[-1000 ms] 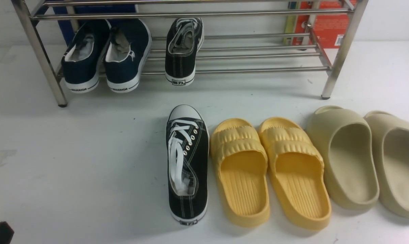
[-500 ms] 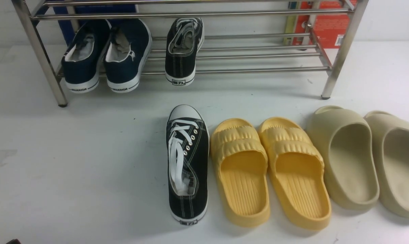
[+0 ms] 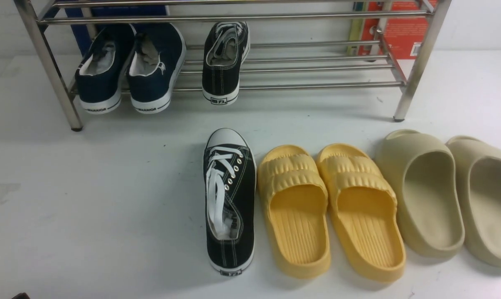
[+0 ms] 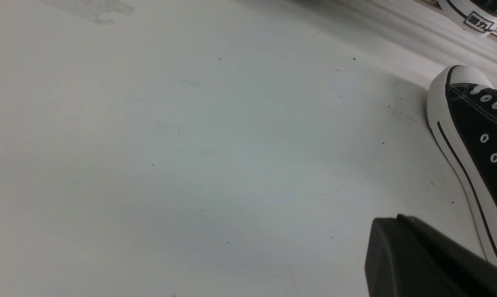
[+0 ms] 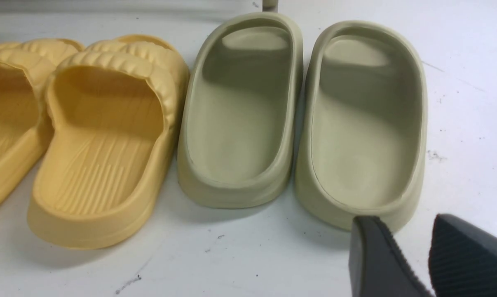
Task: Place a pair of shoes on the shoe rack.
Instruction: Use the right arm to grab the shoe closest to it
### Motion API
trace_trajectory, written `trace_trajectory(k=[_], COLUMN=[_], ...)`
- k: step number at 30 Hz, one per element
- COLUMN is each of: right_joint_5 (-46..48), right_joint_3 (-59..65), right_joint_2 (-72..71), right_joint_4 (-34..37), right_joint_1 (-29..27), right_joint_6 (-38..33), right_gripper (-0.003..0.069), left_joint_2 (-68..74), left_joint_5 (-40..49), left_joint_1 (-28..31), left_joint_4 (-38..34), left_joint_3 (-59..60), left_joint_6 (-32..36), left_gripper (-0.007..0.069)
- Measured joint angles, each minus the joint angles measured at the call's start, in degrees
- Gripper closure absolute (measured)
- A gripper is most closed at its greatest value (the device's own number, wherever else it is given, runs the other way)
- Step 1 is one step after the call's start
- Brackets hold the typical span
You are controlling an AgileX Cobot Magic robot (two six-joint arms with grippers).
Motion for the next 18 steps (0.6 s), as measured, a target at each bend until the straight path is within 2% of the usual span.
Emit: trace_trajectory(k=[18], right_joint_5=[-0.5], right_joint_3=[0.0], right_joint_2=[0.0], right_joint_4=[0.4], right_joint_1=[0.0], right_joint_6=[0.5], right_gripper=[0.0419], left_joint_2=[0.0], left_joint_5=[0.0], left_joint_1=[0.0], left_joint_4=[-0.1], left_joint_3=[0.0], left_joint_6=[0.0], left_gripper=[0.0638])
